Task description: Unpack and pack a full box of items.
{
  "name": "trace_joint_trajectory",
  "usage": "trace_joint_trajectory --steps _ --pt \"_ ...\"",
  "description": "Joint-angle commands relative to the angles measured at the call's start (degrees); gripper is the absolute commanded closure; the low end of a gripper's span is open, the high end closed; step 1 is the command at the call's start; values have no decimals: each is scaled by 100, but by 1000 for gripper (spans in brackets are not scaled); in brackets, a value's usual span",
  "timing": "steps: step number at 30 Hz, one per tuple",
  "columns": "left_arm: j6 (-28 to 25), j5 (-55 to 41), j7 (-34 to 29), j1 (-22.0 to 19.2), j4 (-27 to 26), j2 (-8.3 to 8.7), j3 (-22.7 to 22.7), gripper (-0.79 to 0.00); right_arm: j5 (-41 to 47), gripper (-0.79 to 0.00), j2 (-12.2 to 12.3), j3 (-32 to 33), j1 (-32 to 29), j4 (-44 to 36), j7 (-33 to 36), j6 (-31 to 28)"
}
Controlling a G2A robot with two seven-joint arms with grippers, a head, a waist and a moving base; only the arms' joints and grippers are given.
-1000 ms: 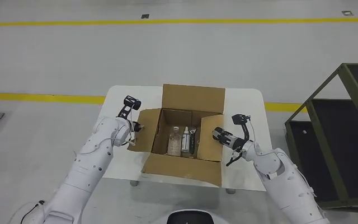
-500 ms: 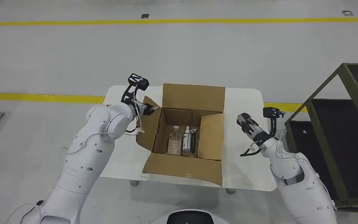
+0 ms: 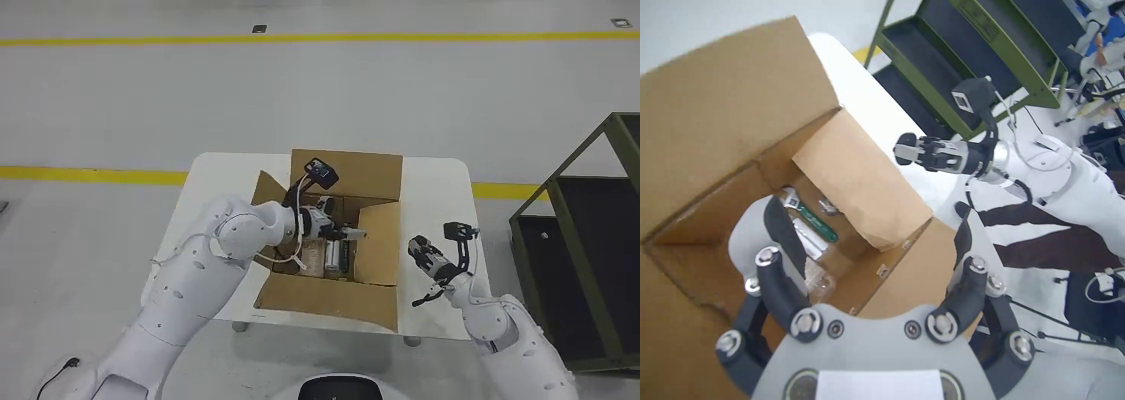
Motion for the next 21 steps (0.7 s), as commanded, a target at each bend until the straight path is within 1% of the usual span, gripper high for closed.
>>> trace_joint_trajectory --steps 1,8,13,16,18,21 --pt "-2 6 1 -1 4 0 3 -785 -9 0 -27 -127 70 155 -46 -79" --pt "-2 6 1 -1 4 0 3 -785 50 0 -142 -552 508 770 -204 -573" --pt "-2 6 1 -1 4 0 3 -785 78 0 -222 -799 851 1192 -189 -783" --pt "-2 6 1 -1 4 0 3 -785 104 0 -248 -835 944 1322 -222 -775" --pt "70 -147 87 114 69 -15 41 -785 120 0 -239 -752 929 1301 -234 -664" --pt "175 -296 95 99 384 -78 228 -785 145 0 -183 -468 760 1084 -218 -482"
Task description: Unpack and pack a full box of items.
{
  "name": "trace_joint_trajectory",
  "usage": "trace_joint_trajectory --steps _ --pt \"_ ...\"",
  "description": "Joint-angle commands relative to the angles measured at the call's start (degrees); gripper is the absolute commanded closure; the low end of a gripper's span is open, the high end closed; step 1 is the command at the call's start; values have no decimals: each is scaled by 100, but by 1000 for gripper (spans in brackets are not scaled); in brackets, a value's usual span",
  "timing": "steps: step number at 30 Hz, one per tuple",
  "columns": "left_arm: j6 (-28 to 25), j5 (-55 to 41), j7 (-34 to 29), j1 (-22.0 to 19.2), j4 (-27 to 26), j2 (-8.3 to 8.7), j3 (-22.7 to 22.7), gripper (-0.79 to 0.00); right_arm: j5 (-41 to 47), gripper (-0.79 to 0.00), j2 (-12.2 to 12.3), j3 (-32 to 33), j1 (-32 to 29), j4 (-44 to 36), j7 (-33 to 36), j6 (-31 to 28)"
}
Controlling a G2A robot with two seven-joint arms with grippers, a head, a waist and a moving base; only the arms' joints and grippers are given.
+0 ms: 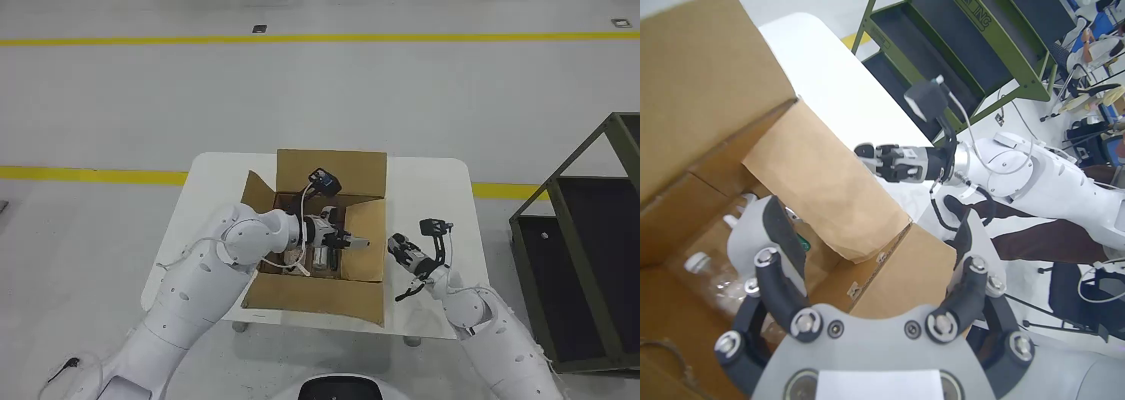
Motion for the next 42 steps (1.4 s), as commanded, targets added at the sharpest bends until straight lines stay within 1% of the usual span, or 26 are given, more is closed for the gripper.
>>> trace_joint_trajectory --steps 1,6,9,11,13,18,20,22,30,34,39,42 --pt "157 -48 67 -40 312 -61 171 -785 -25 0 54 241 -166 -233 44 115" --pt "357 -449 296 -227 1133 -287 594 -785 -193 0 183 751 -680 -952 370 347" --pt "351 -743 443 -394 1690 -436 776 -785 -234 0 214 857 -902 -1216 527 387" --pt "394 -918 497 -511 2078 -538 884 -785 -213 0 212 824 -976 -1273 607 381" --pt "366 -900 553 -661 2432 -629 1006 -785 -208 0 200 742 -978 -1282 650 366" --pt "279 -1266 721 -869 3096 -845 1132 -785 -189 0 151 493 -887 -1119 677 350" --pt "245 -1208 753 -952 3332 -917 1221 -785 -207 0 129 379 -810 -993 690 292" --pt "198 -1128 843 -1010 3512 -988 1308 -785 -206 0 104 276 -714 -864 669 246" --pt "-82 -1411 952 -1087 4077 -1242 1417 -785 -206 0 17 -35 -372 -516 606 124" --pt "-174 -1235 1031 -1111 4295 -1335 1528 -785 -189 0 -15 -122 -274 -402 573 94" --pt "-299 -1384 1032 -1125 4468 -1427 1502 -785 -168 0 -40 -179 -194 -309 569 42" --pt "-372 -1635 964 -1121 4544 -1471 1421 -785 -166 0 -50 -200 -162 -270 577 12"
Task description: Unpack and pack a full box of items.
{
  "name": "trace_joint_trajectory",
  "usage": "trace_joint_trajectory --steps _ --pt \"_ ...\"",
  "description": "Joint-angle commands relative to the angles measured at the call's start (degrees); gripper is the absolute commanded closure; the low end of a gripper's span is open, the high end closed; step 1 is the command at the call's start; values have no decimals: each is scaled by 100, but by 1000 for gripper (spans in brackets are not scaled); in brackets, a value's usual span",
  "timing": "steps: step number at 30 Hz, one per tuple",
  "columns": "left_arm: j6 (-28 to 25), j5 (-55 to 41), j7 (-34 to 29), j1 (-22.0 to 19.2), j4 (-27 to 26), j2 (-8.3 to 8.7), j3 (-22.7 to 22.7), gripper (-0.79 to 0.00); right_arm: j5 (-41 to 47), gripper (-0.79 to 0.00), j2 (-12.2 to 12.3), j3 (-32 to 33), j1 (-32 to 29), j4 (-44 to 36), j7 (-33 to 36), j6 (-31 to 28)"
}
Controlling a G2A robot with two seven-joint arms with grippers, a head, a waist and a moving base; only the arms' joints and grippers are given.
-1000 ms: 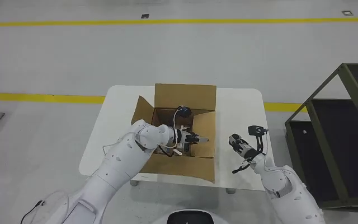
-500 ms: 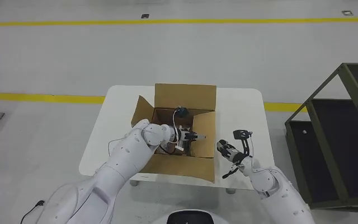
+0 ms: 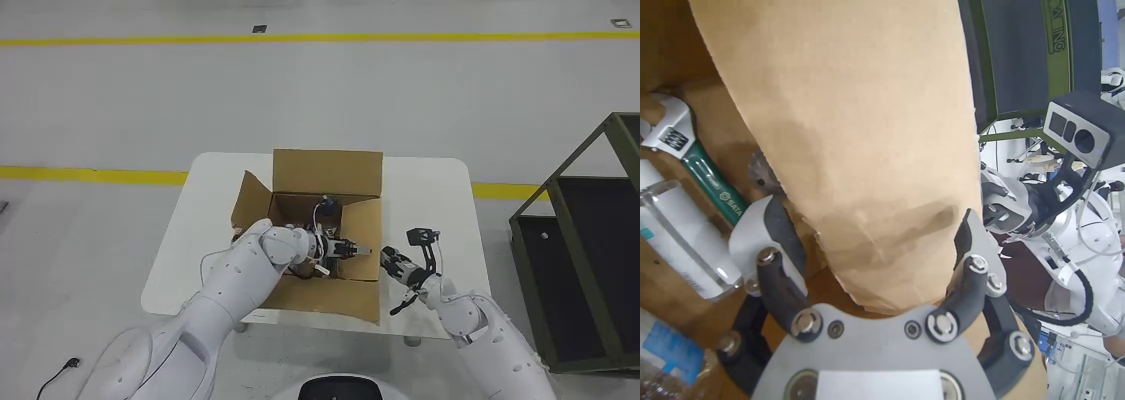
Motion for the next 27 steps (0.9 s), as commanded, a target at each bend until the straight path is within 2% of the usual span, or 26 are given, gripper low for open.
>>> trace_joint_trajectory --steps 1,10,16,21,27 --pt "-56 -253 -74 -5 53 -25 -90 -785 0 0 -6 -10 20 16 10 -16" --pt "-234 -1130 -627 -99 48 -10 -528 -785 -6 0 -16 3 42 -18 39 -36" --pt "-310 -1615 -916 -96 -379 79 -874 -785 -46 0 13 183 -40 -177 -34 67" --pt "-371 -1640 -1042 -42 -996 80 -900 -785 -28 0 103 776 -418 -684 -296 575" --pt "-356 -1649 -942 -66 -1366 -87 -651 -785 84 0 214 1778 -1007 -1652 -682 1236"
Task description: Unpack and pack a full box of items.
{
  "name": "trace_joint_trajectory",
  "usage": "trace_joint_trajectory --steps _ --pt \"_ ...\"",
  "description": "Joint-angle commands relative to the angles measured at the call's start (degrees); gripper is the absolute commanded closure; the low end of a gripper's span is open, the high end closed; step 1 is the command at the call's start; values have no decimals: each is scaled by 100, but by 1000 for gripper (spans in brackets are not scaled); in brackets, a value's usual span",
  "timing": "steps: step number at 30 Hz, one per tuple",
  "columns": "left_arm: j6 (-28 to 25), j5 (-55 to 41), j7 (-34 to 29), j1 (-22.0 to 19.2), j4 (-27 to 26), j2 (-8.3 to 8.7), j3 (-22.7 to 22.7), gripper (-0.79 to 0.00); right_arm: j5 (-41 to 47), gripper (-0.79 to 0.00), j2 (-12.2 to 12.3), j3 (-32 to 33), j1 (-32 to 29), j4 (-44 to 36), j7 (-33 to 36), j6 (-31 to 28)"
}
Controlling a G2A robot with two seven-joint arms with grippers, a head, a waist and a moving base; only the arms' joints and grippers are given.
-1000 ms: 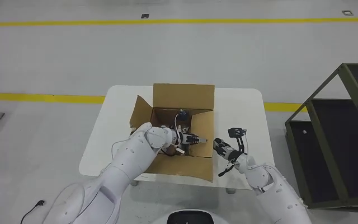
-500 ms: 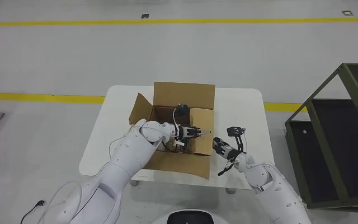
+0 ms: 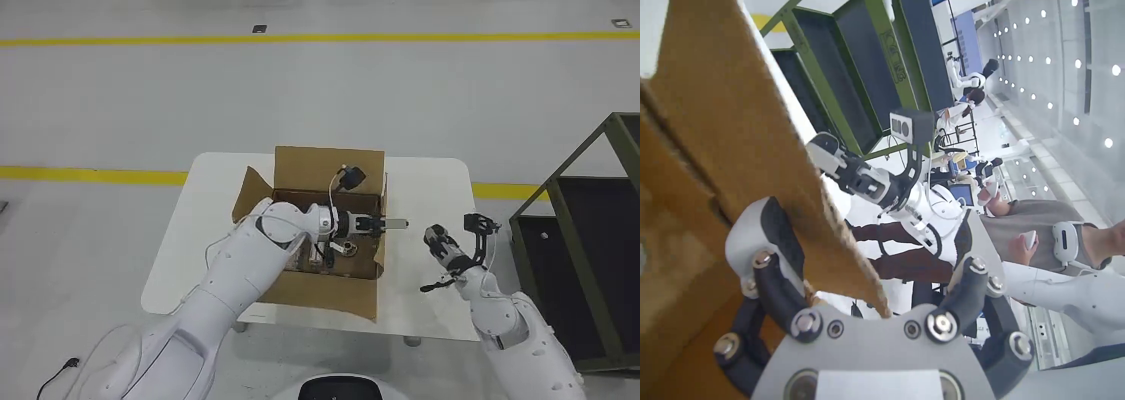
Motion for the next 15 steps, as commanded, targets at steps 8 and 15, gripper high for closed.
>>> trace_joint_trajectory --steps 8,15 --pt "-193 920 467 -63 204 -373 817 -785 183 0 87 1082 -609 -1137 -17 362" --pt "-204 1378 706 -158 691 -572 1095 -785 474 0 89 1042 -540 -1180 377 11"
